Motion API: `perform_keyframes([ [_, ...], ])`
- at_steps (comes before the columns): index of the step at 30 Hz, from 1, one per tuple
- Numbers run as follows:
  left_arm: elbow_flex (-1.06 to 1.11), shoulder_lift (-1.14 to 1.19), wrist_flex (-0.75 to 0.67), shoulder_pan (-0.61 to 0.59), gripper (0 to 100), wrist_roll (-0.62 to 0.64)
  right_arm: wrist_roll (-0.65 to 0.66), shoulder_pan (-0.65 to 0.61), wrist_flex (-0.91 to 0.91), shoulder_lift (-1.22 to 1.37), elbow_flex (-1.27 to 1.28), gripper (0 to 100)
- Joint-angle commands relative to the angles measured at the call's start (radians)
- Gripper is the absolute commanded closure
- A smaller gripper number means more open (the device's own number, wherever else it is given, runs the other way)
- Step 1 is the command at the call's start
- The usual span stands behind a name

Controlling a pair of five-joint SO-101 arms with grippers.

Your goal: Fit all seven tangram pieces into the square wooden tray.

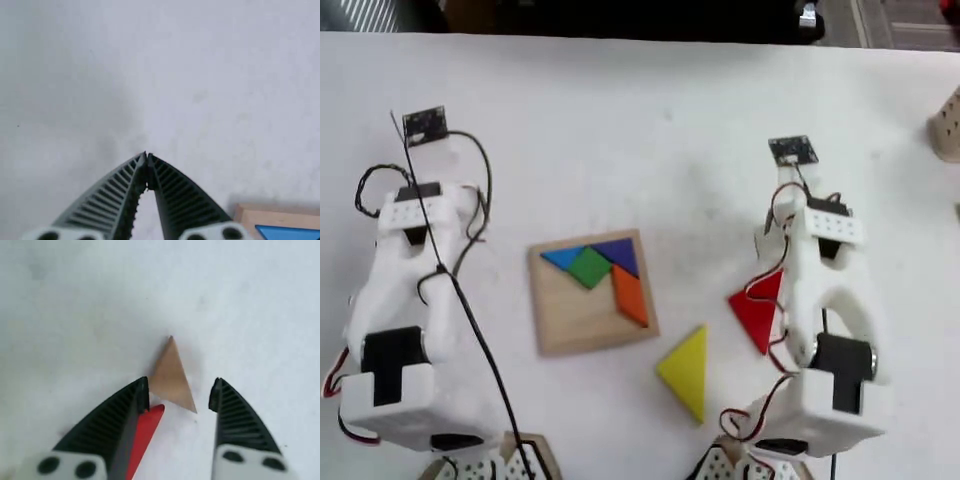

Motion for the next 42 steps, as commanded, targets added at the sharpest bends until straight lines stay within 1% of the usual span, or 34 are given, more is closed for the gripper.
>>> perform_keyframes([
  [1, -0.052, -0.007, 0.005, -0.007, 98, 0.003, 0.049, -0.013, -0.028, -0.065, 0.040, 79.5],
  [4, -0.052, -0.007, 0.005, -0.007, 98, 0.003, 0.069, -0.012, -0.016, 0.010, -0.017, 79.5],
  [9, -0.051, -0.007, 0.008, -0.010, 98, 0.003, 0.071, -0.010, 0.054, 0.128, -0.157, 79.6],
  [16, -0.049, -0.007, 0.011, -0.012, 98, 0.003, 0.075, -0.013, 0.061, 0.137, -0.166, 79.9],
  [18, -0.037, -0.008, 0.005, -0.012, 98, 0.002, 0.074, -0.012, 0.061, 0.140, -0.166, 83.1],
  [22, -0.035, -0.010, 0.003, -0.012, 98, 0.002, 0.069, -0.015, 0.061, 0.145, -0.167, 97.7],
  [23, -0.035, -0.010, 0.003, -0.012, 98, 0.002, 0.071, -0.016, 0.061, 0.145, -0.167, 98.7],
  [26, -0.035, -0.010, 0.003, -0.012, 98, 0.002, 0.069, -0.016, 0.061, 0.147, -0.167, 94.4],
  [34, -0.038, -0.007, 0.000, -0.012, 98, 0.002, 0.068, -0.018, 0.056, 0.143, -0.169, 94.3],
  [37, -0.031, -0.007, -0.038, -0.012, 98, 0.002, 0.068, -0.067, 0.071, 0.124, -0.189, 94.3],
  [42, -0.032, -0.007, -0.046, -0.012, 98, 0.002, 0.066, -0.197, 0.263, 0.028, -0.256, 94.3],
])
